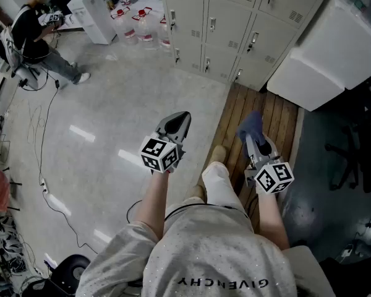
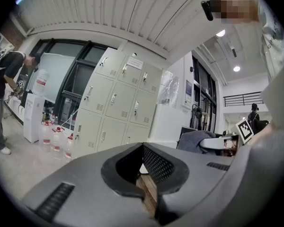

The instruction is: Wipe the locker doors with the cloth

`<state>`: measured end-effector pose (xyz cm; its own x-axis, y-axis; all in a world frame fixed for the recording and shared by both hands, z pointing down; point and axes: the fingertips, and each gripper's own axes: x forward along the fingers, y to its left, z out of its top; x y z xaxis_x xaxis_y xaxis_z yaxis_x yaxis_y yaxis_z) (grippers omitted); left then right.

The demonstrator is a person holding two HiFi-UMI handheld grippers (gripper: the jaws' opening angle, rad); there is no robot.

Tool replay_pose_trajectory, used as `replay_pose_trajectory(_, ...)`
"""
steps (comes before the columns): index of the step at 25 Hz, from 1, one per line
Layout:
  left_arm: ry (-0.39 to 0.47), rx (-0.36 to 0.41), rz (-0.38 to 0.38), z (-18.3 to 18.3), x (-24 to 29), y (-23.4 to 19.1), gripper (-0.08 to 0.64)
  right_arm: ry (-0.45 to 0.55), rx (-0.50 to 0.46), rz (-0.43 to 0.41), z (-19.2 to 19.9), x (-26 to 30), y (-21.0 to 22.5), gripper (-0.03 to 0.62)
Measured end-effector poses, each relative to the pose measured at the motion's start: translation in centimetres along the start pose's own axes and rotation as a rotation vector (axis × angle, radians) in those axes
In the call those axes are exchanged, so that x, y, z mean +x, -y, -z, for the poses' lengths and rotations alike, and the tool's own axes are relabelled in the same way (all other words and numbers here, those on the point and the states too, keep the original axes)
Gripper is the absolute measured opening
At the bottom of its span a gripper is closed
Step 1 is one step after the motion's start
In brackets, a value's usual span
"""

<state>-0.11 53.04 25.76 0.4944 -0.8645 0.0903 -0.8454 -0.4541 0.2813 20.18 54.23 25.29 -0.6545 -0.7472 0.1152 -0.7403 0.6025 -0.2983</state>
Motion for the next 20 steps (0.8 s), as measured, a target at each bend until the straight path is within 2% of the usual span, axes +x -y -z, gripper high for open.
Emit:
replay_pose_trajectory(7,-0.007,-0.005,-0.014,-1.2,5.2,-3.3,-0.002,-0.013,-0.008,-0.013,-1.1,5.4,3.5,0.052)
replay_pose_trajectory(20,-0.019,-0.003,-0.039,-4.0,18.4,-9.6,-0.002,-0.027,-0.01,-0.06,-5.0,17.5,12.2,0.052)
